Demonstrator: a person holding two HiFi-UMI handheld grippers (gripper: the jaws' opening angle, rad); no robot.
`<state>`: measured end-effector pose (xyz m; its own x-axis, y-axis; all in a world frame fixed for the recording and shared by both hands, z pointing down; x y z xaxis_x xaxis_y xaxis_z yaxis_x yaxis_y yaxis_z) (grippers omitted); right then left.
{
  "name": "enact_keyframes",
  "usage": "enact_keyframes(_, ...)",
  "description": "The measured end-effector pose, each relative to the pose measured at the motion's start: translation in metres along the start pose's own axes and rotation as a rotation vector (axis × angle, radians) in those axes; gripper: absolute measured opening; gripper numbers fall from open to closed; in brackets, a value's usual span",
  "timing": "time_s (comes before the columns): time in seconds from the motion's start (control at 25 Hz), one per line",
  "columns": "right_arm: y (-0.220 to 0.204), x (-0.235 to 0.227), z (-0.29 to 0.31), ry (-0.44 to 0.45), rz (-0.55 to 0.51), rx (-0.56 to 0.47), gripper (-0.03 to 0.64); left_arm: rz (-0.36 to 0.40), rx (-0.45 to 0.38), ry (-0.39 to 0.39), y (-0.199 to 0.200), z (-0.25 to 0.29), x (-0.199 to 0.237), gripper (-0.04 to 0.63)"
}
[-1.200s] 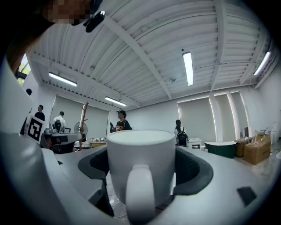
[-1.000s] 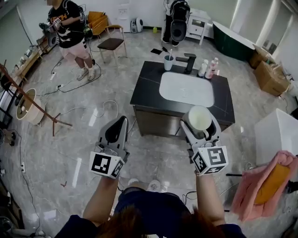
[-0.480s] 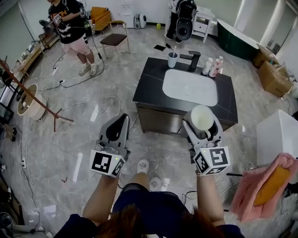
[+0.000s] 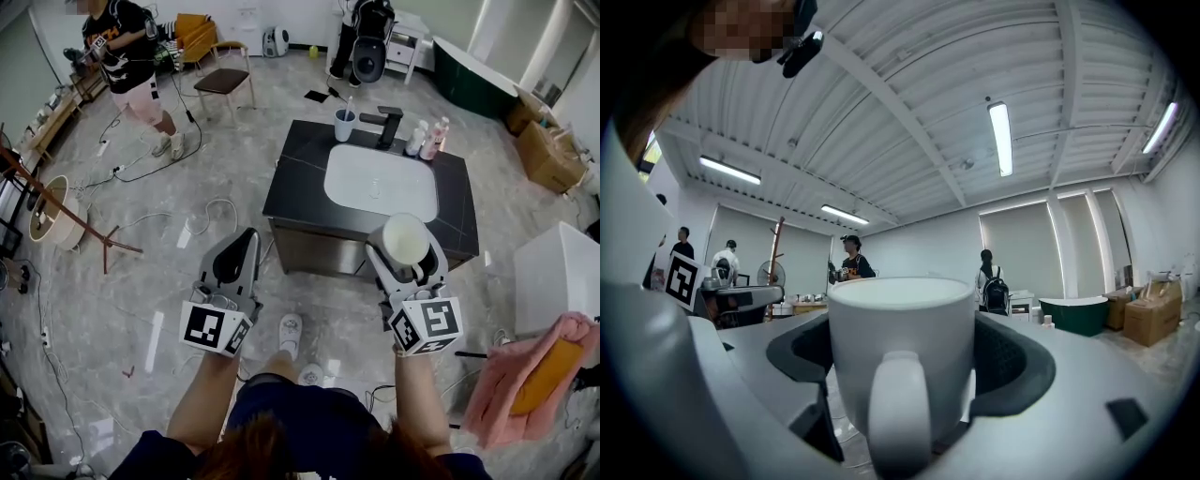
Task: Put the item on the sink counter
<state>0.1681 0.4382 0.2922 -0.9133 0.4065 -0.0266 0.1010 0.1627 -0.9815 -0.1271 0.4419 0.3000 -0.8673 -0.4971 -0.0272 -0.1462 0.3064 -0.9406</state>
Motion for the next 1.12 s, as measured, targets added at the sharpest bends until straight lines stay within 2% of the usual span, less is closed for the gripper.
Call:
enact_keyframes(0.36,-0.005,-0.019,0.076,-0.007,-0.014,-0.008,0.442,-0.024,-0.031,-0.014,-0.023,0.073,0.054,0.023)
enact_keyframes(0.8,-0.021,-0.04,0.172,-0.054,-0.006,0.0,0.442,-0.054,-0.036,-0.061,-0.057,0.161,0.127,0.023)
enact_keyframes(1.12,-0.041,-0.044,0.228,-0.094,0.006,0.008,0.442,-0.069,-0.028,-0.09,-0.082,0.199,0.176,0.023)
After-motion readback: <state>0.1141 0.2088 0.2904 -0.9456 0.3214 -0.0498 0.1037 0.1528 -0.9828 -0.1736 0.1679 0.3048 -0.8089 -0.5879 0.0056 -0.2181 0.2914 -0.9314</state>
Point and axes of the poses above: the fingertips, and each gripper's own axes: z forward along the fingers, x to its left, y out of its top, the point moved 8 cm from there along -z, backward along the fingers, and after that the axes turned 11 degrees about -x, right-handed, at the moved point
